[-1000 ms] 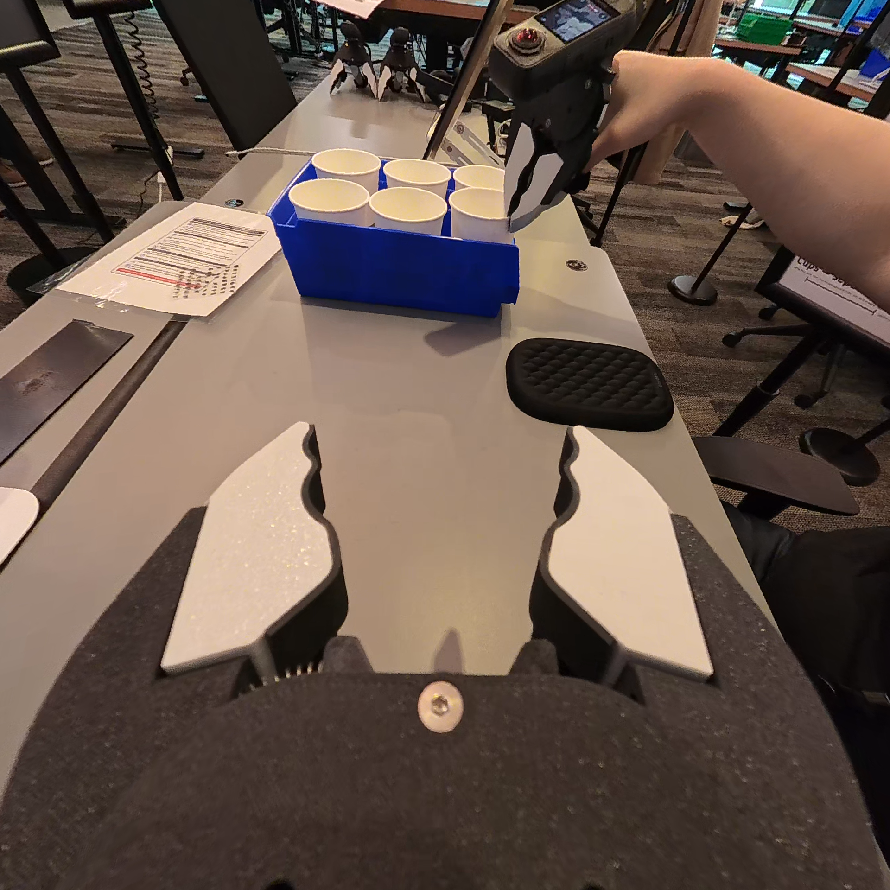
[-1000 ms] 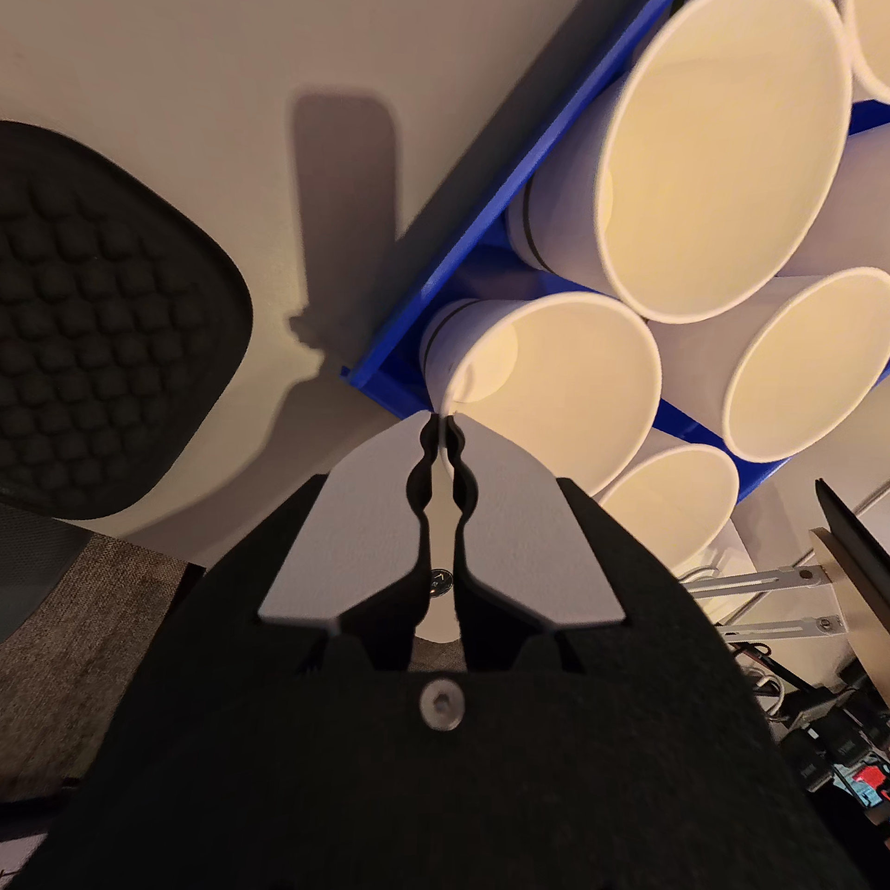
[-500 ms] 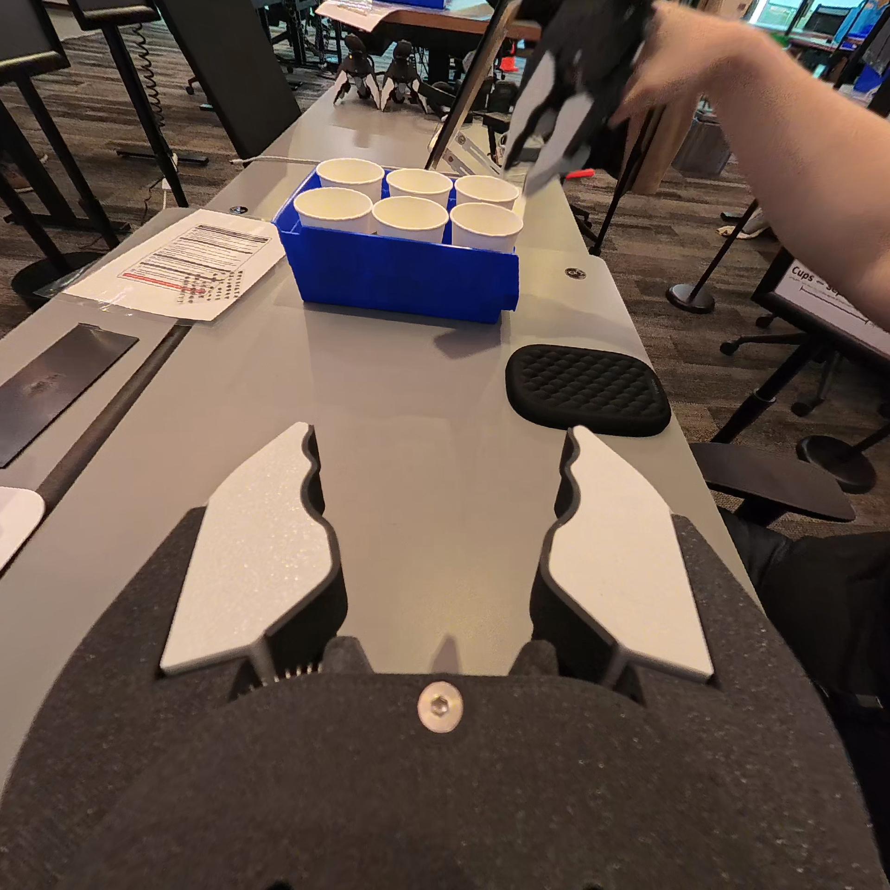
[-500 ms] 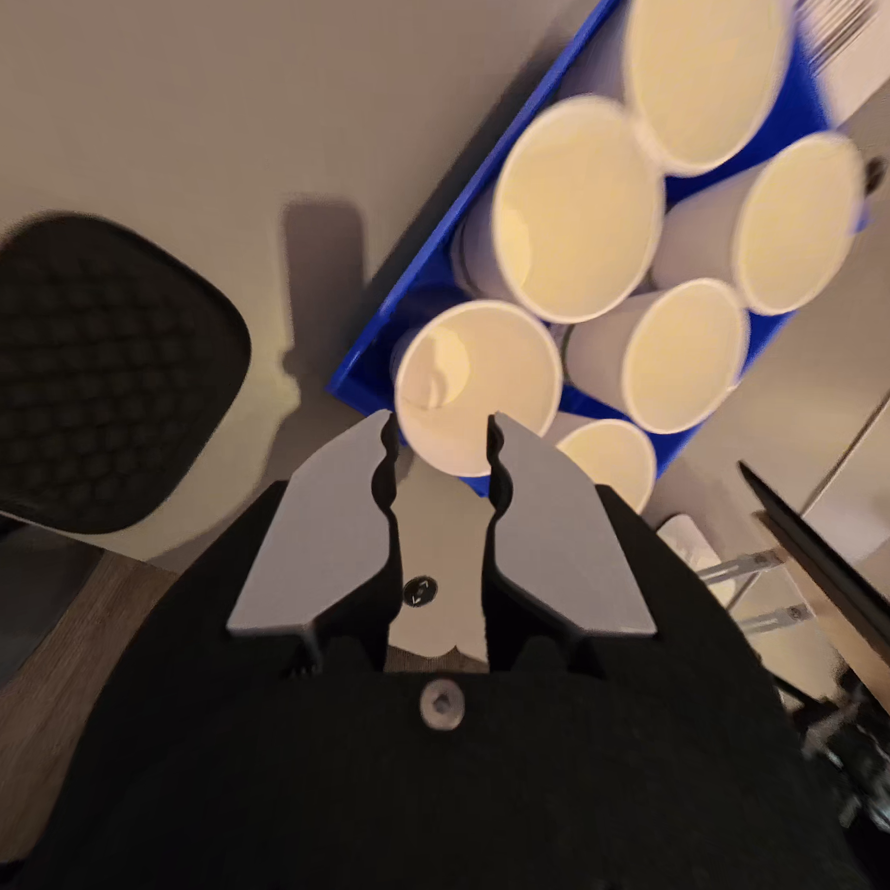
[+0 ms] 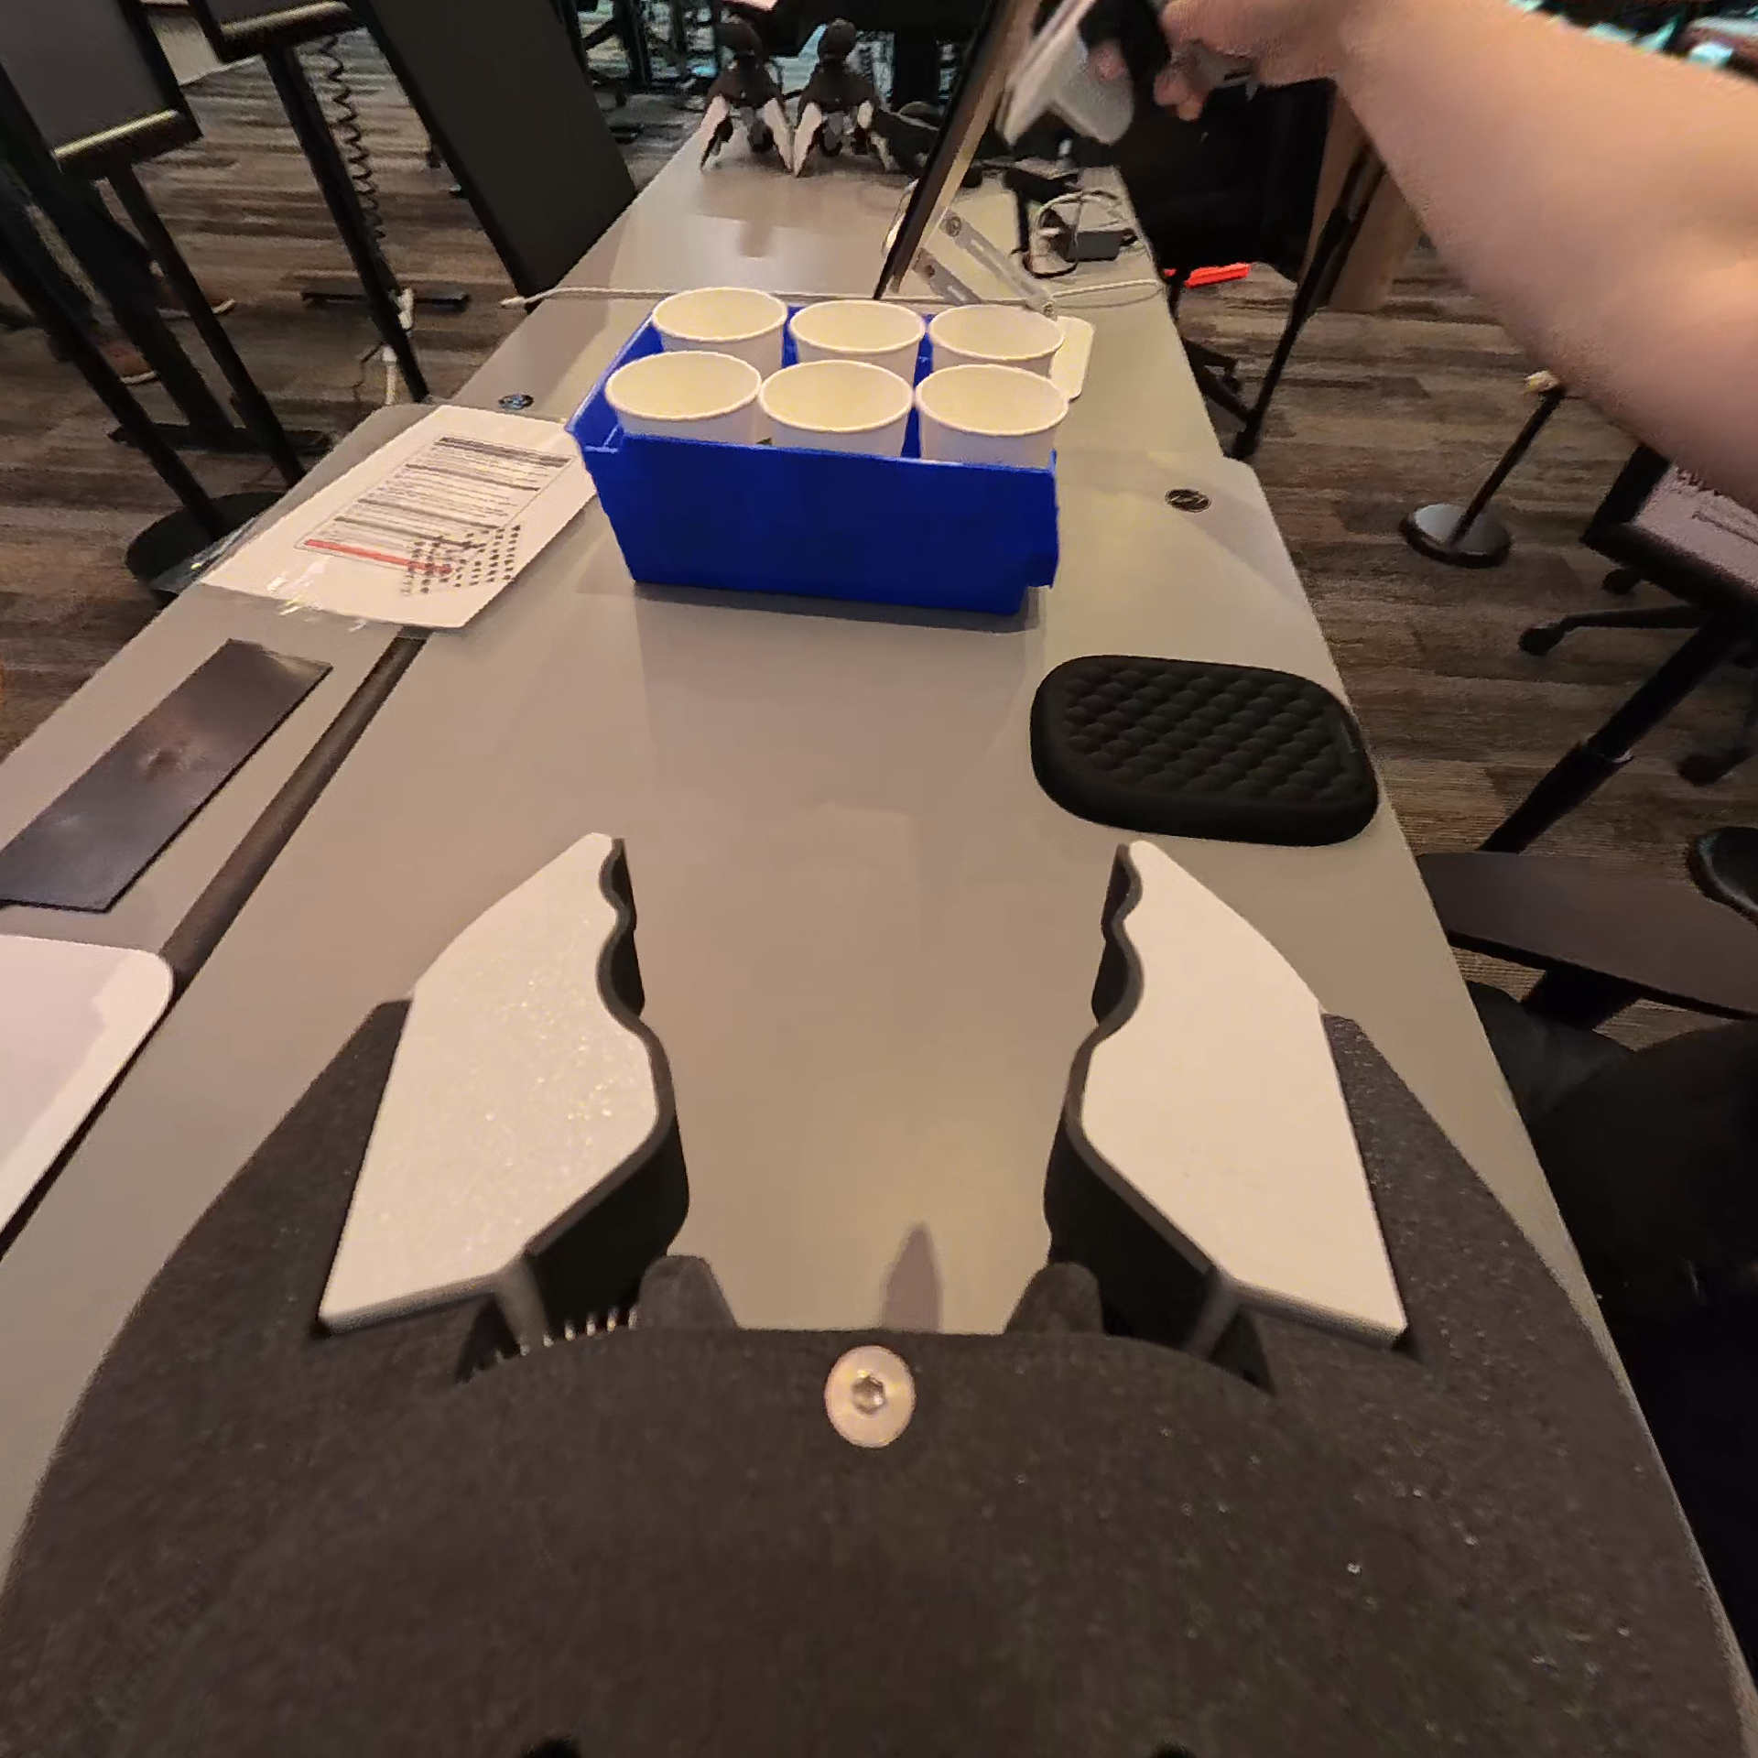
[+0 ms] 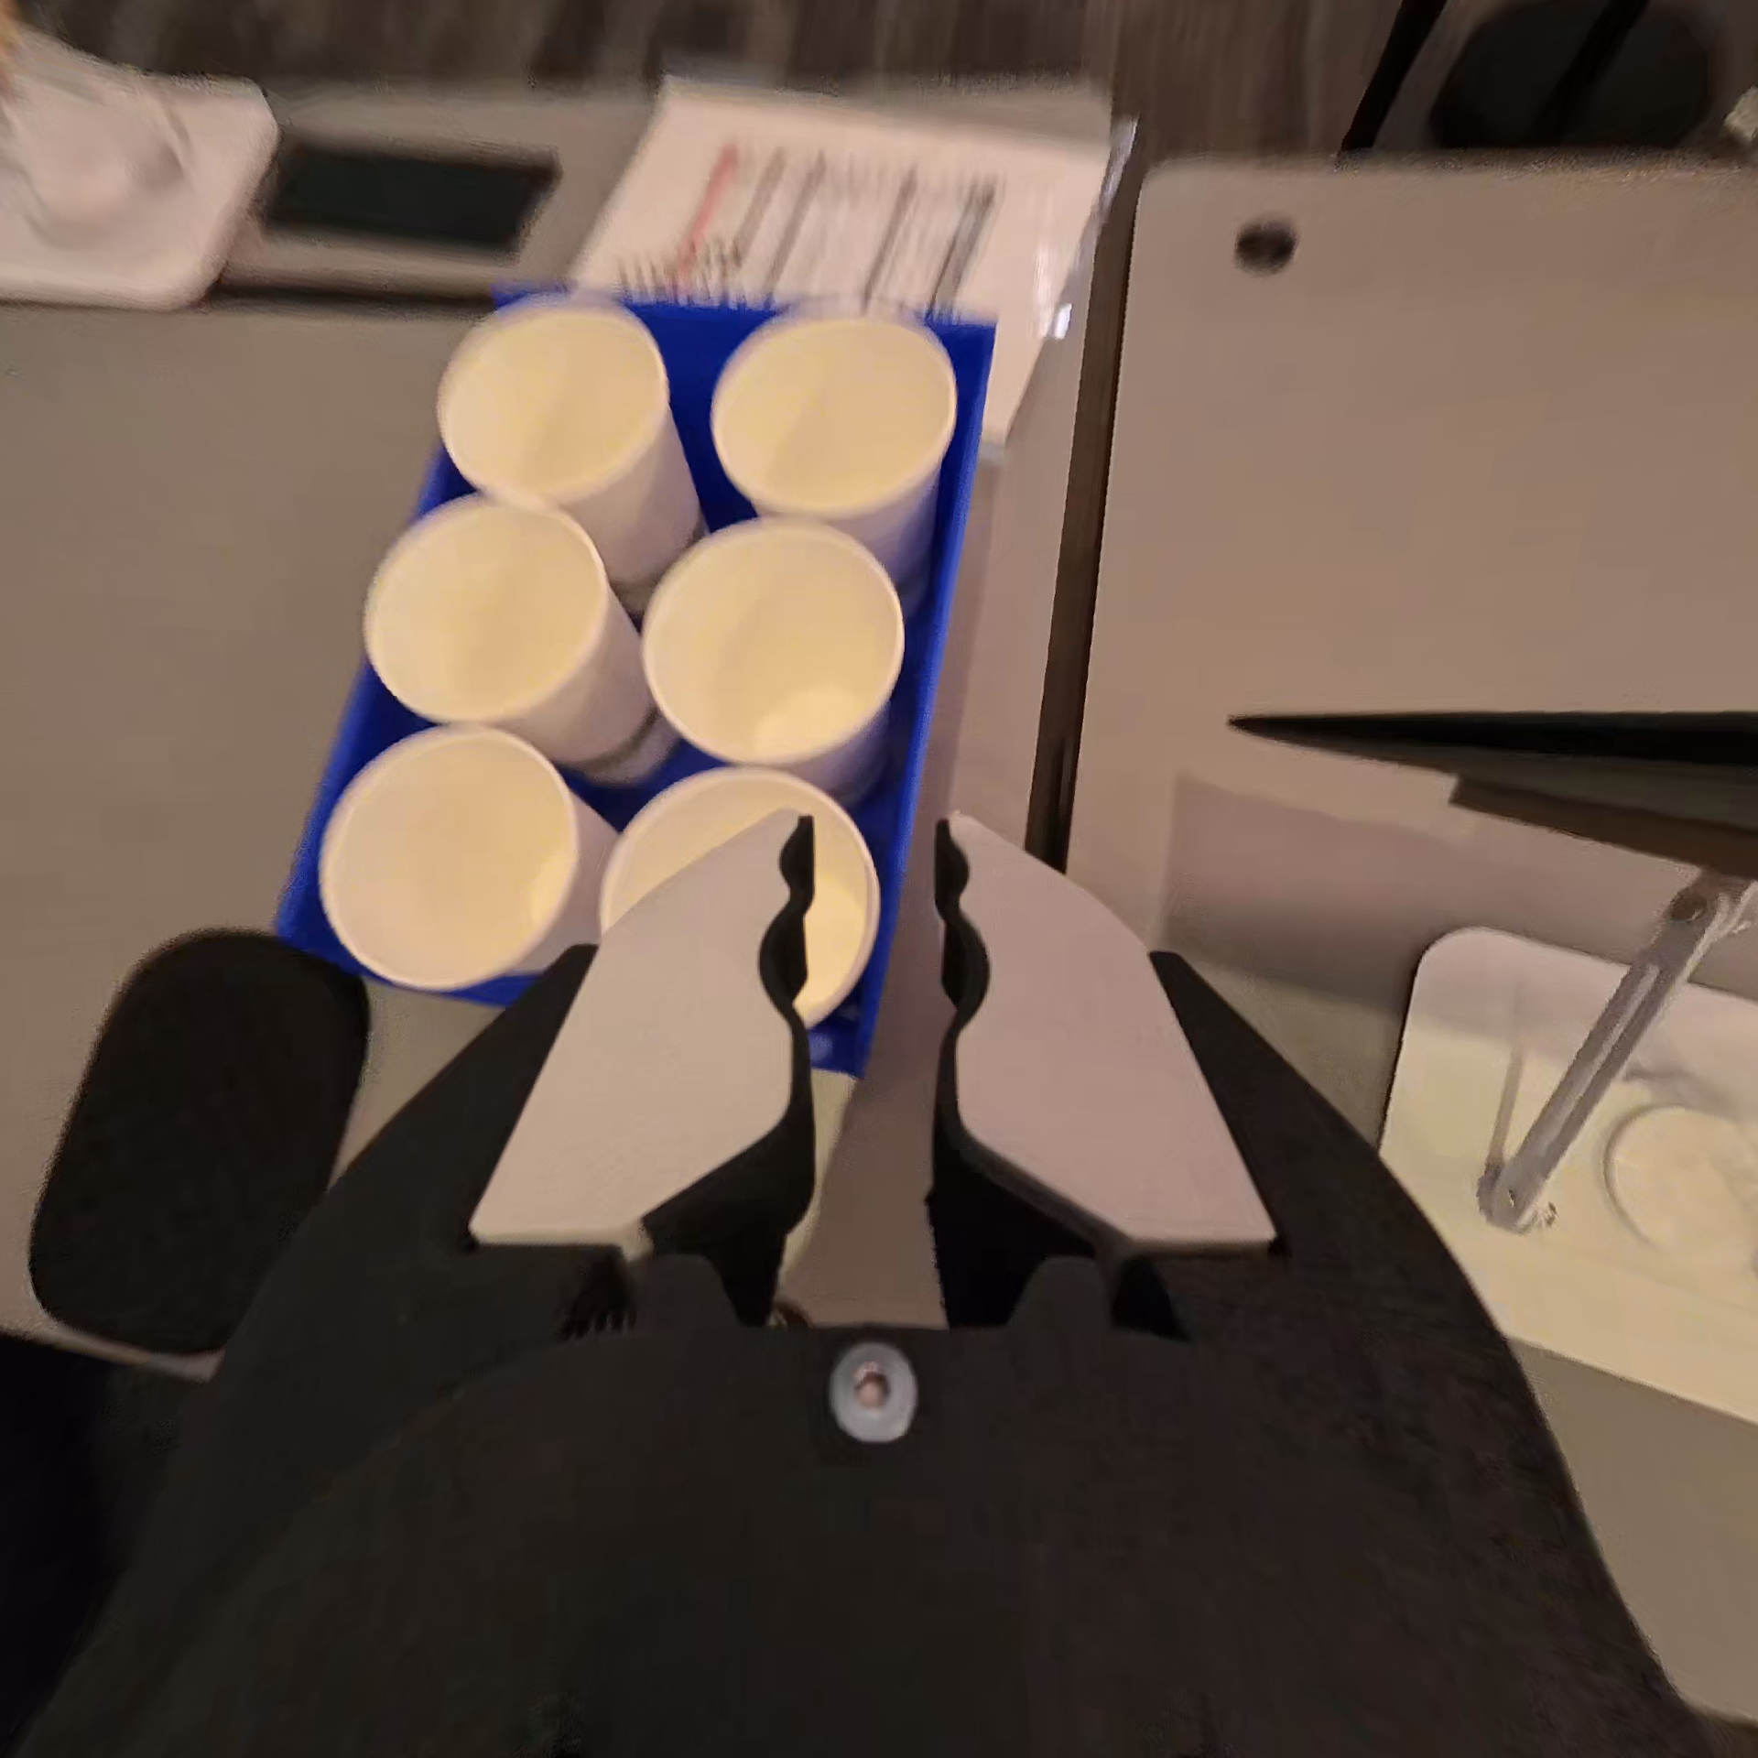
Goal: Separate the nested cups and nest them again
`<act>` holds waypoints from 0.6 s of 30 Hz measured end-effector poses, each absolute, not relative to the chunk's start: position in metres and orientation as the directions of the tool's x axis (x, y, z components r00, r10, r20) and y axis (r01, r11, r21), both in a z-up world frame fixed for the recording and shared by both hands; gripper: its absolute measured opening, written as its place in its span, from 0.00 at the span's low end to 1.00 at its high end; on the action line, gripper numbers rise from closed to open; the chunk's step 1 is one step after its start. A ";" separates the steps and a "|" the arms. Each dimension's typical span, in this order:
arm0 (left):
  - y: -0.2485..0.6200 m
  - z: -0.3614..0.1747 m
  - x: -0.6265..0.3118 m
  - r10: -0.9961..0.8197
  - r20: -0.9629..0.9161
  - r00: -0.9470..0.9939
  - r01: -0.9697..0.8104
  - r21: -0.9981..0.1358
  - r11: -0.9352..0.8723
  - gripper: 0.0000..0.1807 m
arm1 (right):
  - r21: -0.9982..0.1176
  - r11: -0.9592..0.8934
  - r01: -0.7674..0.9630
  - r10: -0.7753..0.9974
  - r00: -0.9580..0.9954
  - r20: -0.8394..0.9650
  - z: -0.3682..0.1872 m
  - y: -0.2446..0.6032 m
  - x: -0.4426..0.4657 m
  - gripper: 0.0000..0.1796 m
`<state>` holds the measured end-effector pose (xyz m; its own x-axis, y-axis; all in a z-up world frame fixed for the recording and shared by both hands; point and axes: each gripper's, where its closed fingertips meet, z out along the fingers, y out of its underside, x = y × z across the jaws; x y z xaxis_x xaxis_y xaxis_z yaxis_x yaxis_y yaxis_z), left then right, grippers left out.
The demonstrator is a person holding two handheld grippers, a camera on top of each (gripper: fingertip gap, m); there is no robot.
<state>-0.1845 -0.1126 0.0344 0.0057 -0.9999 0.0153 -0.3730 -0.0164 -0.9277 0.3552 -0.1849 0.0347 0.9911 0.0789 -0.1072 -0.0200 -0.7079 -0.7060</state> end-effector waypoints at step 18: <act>-0.084 0.026 -0.383 -0.682 -0.086 0.726 -0.414 -0.847 -0.334 0.50 | -0.289 -0.941 0.178 0.214 0.972 -0.097 -0.077 -0.123 0.364 0.13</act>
<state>-0.3826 -0.0841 0.0261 0.7259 -0.6824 -0.0859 -0.4142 -0.3341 -0.8467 0.3638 -0.1231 -0.0768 0.9721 0.2137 -0.0970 0.1779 -0.9406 -0.2893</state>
